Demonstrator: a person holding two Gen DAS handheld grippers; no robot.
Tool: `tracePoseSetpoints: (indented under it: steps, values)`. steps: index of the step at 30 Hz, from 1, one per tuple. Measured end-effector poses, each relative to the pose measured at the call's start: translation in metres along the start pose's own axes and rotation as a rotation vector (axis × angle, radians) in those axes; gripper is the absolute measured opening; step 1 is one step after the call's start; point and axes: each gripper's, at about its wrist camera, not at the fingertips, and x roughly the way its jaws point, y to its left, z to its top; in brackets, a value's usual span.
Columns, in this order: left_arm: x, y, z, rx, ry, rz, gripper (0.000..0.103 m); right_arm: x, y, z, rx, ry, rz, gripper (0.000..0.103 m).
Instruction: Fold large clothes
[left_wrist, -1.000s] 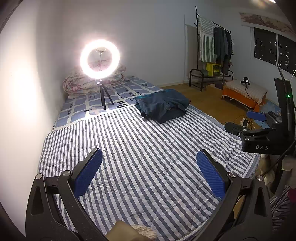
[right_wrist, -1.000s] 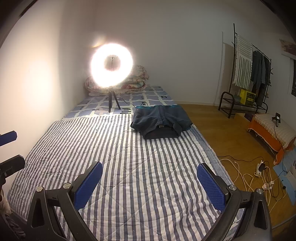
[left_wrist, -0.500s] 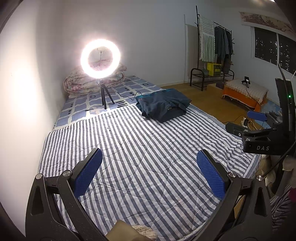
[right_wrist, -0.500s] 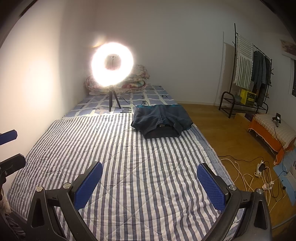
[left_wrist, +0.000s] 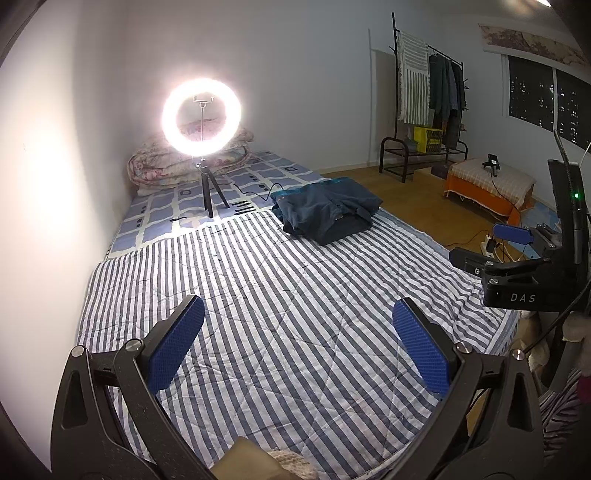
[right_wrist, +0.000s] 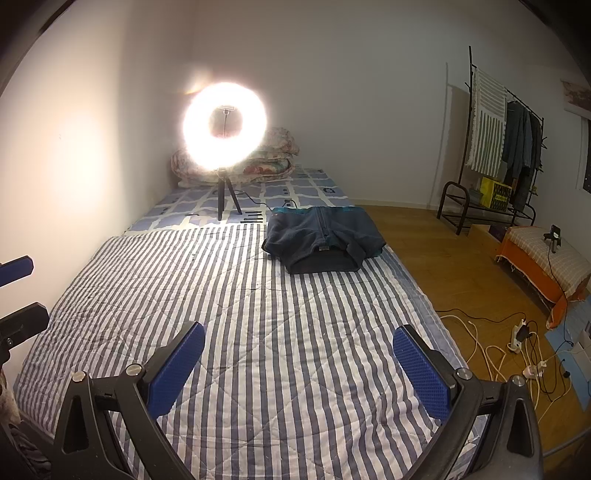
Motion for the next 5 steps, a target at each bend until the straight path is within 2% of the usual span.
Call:
tracePoseSetpoints:
  steps: [5]
  values:
    - [-0.0024,0.0004,-0.0005,0.002,-0.013,-0.001,0.103,0.0010,-0.0017,-0.0008,-0.005,0.003,0.005,0.103]
